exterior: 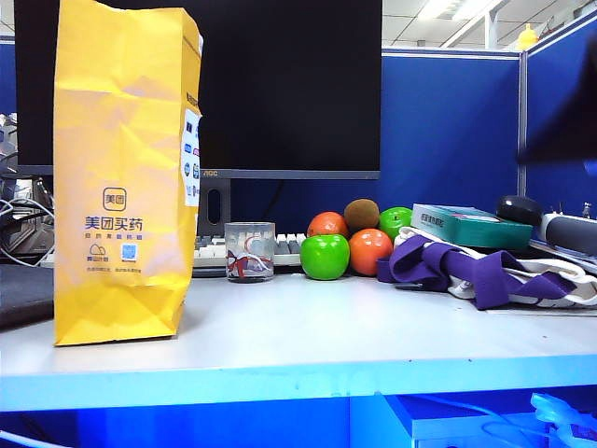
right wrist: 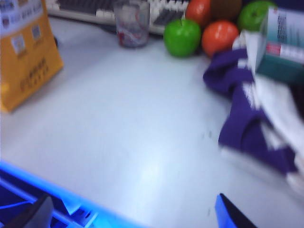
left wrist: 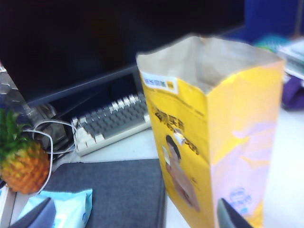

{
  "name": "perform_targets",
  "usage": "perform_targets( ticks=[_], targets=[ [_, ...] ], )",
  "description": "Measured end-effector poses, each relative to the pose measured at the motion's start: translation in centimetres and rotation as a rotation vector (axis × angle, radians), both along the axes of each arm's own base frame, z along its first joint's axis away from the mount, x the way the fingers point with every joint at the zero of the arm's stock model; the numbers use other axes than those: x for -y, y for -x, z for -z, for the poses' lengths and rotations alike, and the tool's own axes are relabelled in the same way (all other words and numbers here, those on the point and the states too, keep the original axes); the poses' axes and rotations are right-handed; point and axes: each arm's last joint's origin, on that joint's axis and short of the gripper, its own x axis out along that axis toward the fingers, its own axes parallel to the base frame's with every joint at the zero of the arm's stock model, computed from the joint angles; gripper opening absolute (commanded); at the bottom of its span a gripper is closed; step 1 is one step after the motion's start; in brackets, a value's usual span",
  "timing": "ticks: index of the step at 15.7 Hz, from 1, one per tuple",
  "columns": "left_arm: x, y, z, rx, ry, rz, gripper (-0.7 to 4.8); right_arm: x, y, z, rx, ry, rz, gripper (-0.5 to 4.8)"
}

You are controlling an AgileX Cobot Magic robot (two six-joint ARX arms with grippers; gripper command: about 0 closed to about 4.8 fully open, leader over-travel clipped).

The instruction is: Pick up the transparent tape and throw it into the yellow paper bag.

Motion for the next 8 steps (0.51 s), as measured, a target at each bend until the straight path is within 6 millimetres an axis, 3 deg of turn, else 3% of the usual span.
perform_targets(
  ticks=[2, 5, 8],
  targets=[
    [0.1, -0.4, 1.3, 0.017, 0.006, 0.001, 4.79, 0.4, 0.9, 1.7, 0.012, -0.005, 0.0, 4.79],
    [0.3, -1.0, 2.8, 0.004, 0.001, -0.002, 4.79, 0.9, 1.9, 1.8, 0.059, -0.024, 0.013, 4.79],
    [-0.2, -2.1, 6.1, -0.027, -0.007, -0.084, 4.79, 1.9, 2.2, 1.5, 0.109, -0.038, 0.101, 4.79]
  ],
)
